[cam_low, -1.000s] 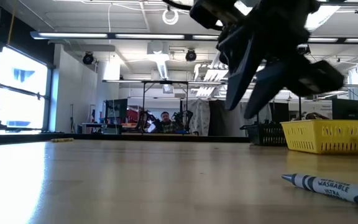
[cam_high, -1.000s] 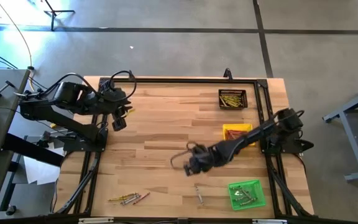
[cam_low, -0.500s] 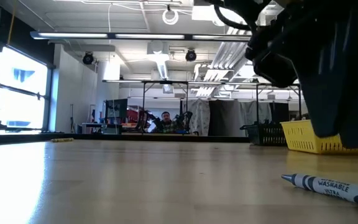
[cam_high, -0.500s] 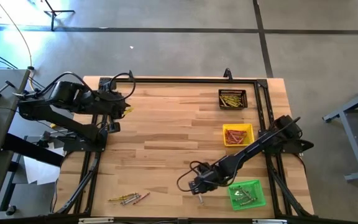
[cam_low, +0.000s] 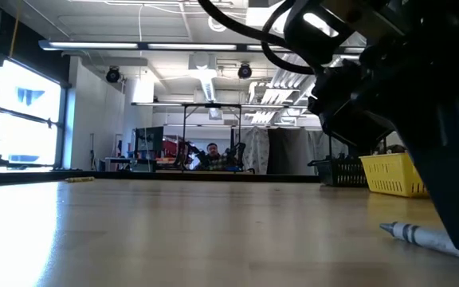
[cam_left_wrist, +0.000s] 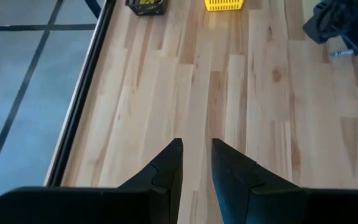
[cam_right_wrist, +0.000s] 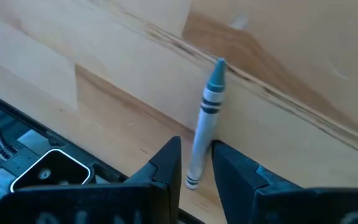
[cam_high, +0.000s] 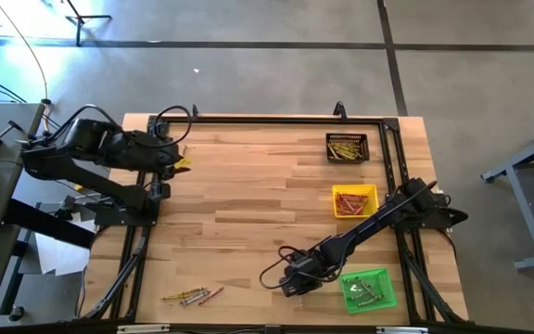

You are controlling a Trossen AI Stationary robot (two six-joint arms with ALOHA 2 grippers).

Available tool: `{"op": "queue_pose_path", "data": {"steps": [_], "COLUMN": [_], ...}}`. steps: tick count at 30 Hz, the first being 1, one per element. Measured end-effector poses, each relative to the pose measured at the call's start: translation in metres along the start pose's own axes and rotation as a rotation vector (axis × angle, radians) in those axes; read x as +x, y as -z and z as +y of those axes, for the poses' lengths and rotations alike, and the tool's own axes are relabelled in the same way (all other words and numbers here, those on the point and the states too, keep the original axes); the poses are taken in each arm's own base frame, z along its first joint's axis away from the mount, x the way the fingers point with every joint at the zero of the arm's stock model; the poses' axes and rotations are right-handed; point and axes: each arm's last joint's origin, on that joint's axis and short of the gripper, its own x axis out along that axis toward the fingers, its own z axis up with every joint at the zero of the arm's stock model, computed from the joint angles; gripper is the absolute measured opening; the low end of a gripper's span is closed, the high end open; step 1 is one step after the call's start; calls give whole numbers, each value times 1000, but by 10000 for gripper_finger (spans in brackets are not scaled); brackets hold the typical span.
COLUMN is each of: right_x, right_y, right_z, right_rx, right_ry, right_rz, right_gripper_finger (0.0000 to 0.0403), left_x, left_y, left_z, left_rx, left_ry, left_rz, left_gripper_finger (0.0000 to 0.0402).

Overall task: Sort crayons
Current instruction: Put the gray crayon into the green bin

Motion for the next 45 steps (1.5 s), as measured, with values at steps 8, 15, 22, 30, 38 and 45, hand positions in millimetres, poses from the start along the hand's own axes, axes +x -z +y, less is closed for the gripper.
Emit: {"op": "queue_pose_path", "data": {"steps": [8,15,22,30,38,45], "right_x": [0,-3,-4,-7,-29,-75], "right_y": [-1,-3,-12,-20,-12,8], "right_z": [-3,-18,-17,-8,16,32], "right_rx": [17,98,84,-59,-315,-549], "right_ry": [31,193,184,106,70,140], "right_rz": [-28,-57,-45,-14,-13,-32], "right_gripper_finger": [77,37,10,5,6,6], "left_x": [-8,-14,-18,-19,-20,-19], "left_y": [5,8,11,12,12,12], "left_z": [3,5,7,8,8,8], "left_rx": [-18,-18,-21,-20,-20,-23], "left_ry": [2,2,0,0,0,-2], "left_rz": [-26,-47,-62,-67,-67,-69], "left_gripper_finger": [70,70,70,70,70,70]}}
